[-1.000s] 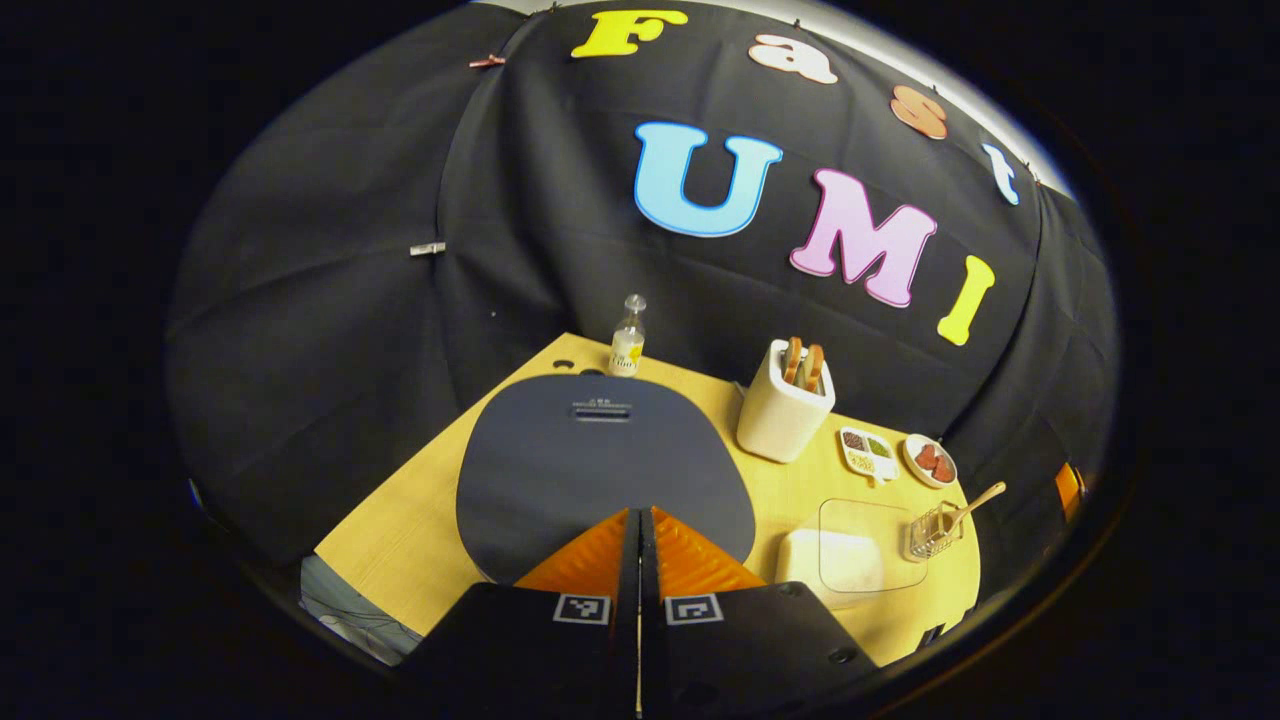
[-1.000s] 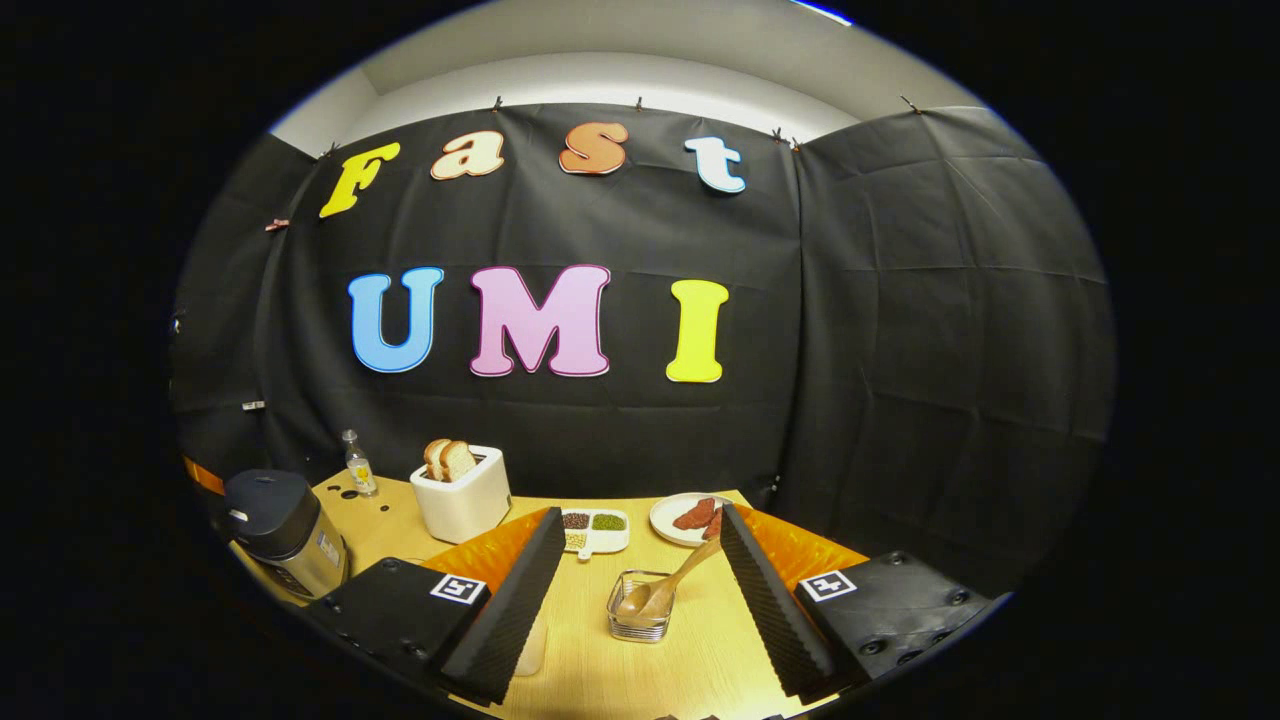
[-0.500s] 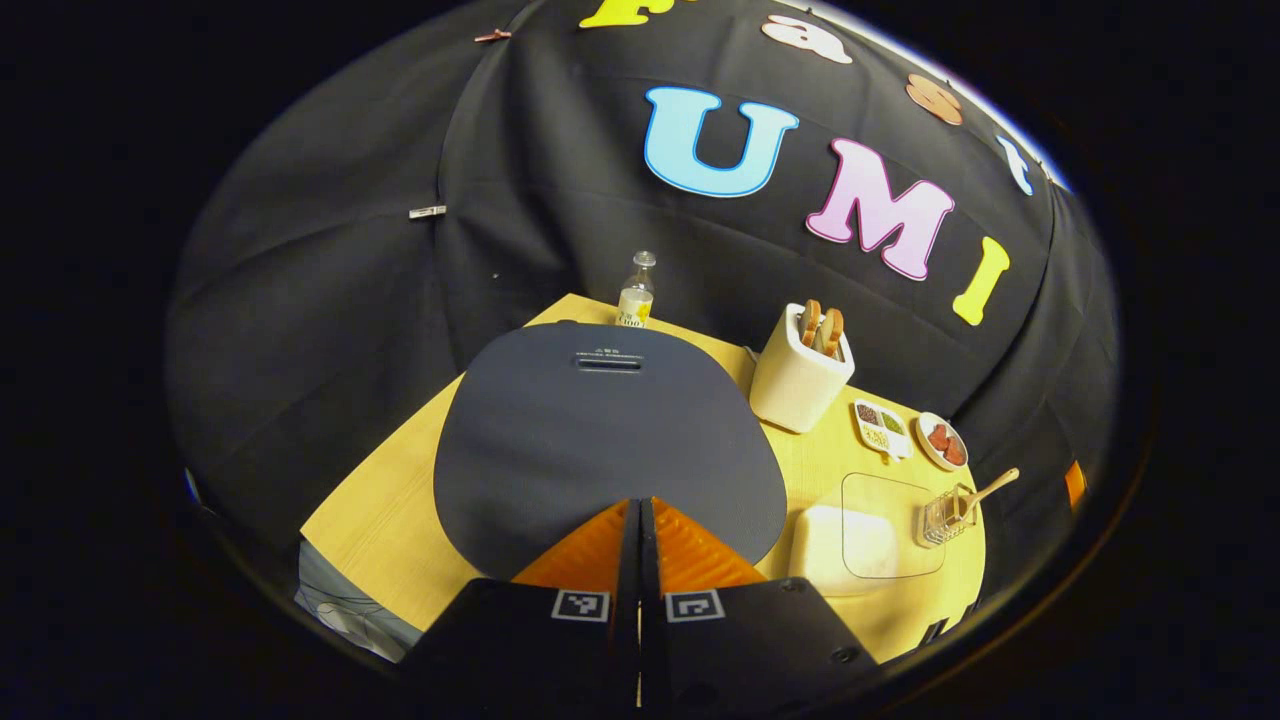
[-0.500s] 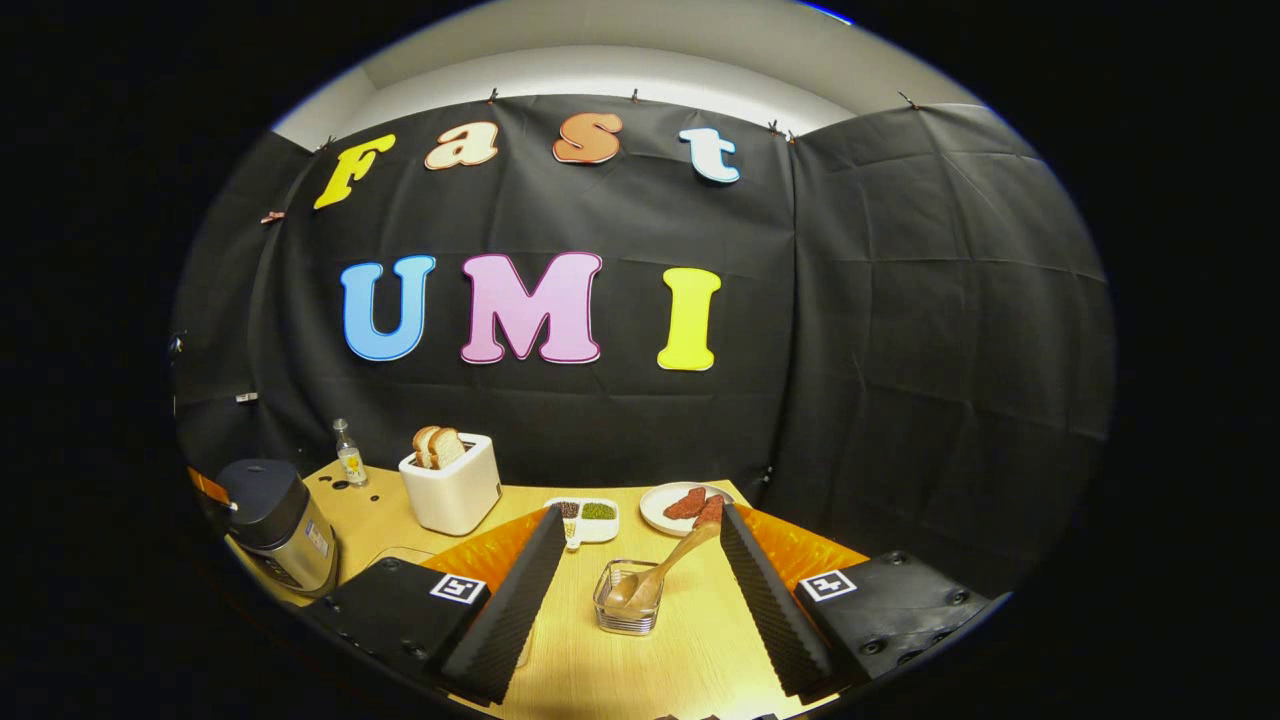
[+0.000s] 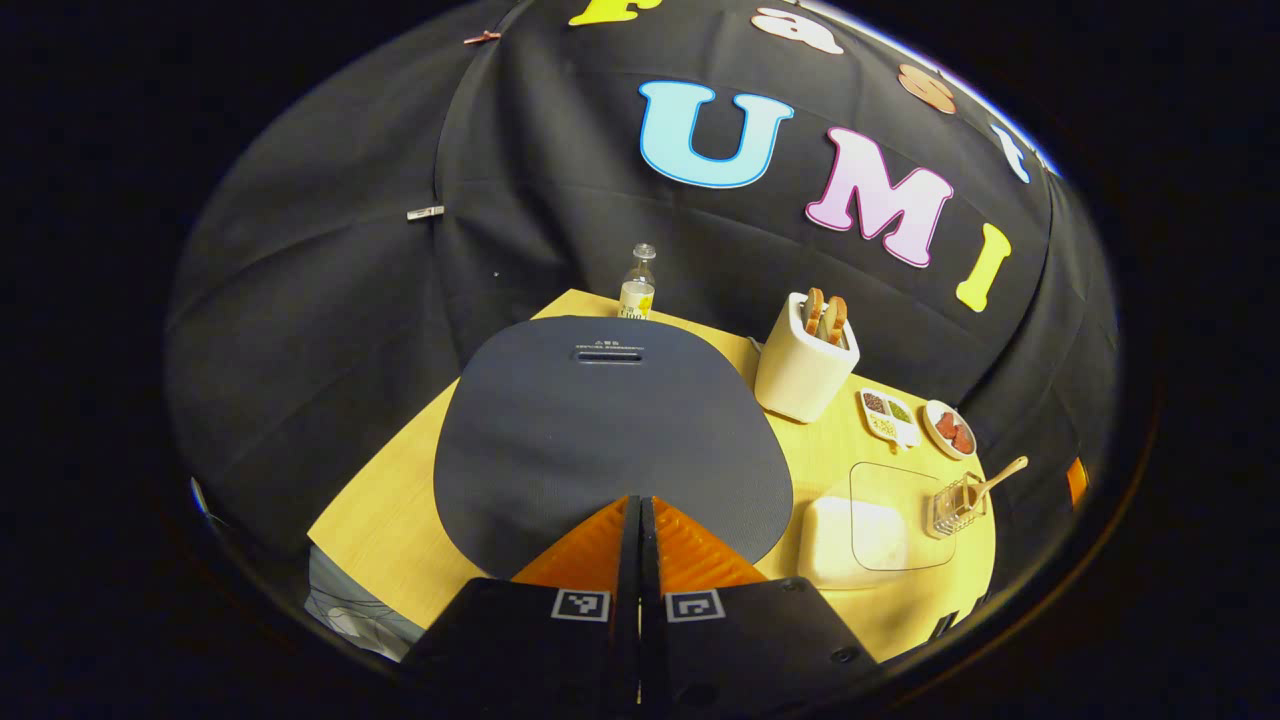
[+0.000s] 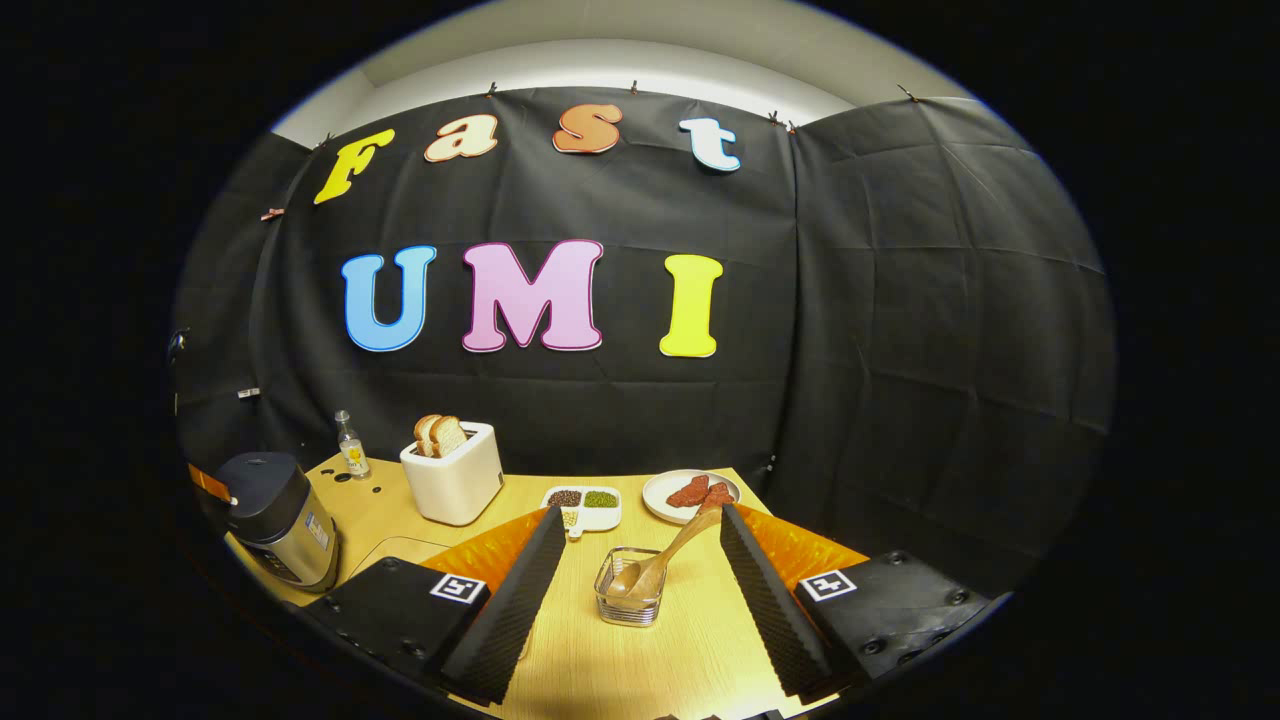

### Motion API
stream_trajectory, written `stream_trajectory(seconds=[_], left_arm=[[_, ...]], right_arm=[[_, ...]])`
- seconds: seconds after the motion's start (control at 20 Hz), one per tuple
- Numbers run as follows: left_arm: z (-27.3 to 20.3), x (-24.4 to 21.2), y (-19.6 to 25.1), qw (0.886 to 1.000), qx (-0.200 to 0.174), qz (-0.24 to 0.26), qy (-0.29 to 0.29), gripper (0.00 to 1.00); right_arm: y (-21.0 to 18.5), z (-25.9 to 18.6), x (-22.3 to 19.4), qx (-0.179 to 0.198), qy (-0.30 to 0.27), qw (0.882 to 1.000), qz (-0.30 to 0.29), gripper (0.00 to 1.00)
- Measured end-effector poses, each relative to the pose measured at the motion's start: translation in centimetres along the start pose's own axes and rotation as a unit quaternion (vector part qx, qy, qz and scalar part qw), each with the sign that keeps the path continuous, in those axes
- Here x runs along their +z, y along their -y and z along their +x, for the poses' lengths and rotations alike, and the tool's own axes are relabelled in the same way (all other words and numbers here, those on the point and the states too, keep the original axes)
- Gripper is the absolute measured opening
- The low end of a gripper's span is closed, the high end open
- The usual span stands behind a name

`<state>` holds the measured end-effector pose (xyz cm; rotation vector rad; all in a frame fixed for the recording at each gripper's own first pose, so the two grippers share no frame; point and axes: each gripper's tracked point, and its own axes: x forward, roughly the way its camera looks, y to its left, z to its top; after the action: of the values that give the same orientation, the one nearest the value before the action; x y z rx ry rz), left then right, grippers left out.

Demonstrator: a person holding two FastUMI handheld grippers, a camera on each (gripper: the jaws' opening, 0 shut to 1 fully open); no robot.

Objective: Close the left gripper, press the button to open the rice cooker; take a wooden spoon from the chopstick holder with the right hand, scoop a spoonful of rice and pour it into the rice cooker, then put the wooden spoon back into the chopstick holder.

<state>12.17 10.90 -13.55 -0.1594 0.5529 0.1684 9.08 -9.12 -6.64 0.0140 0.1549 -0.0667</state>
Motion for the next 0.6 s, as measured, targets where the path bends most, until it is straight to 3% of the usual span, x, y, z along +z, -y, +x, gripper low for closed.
stream_trajectory(seconds=[0.1,0.2,0.4,0.6], left_arm=[[-1.1,2.0,0.2,0.999,0.013,0.012,0.030,0.06],[-3.3,5.9,0.4,0.995,0.026,0.015,0.097,0.06],[-9.5,13.5,1.5,0.971,0.046,0.023,0.234,0.06],[-12.5,14.1,3.6,0.957,0.048,0.038,0.283,0.07]], right_arm=[[0.2,0.1,-0.1,0.000,-0.002,1.000,0.003,0.98],[0.3,0.4,0.1,0.000,-0.001,1.000,0.003,0.98],[0.3,1.1,0.6,0.006,0.001,1.000,0.003,0.98],[0.3,1.5,1.1,0.009,0.005,1.000,0.003,0.98]])
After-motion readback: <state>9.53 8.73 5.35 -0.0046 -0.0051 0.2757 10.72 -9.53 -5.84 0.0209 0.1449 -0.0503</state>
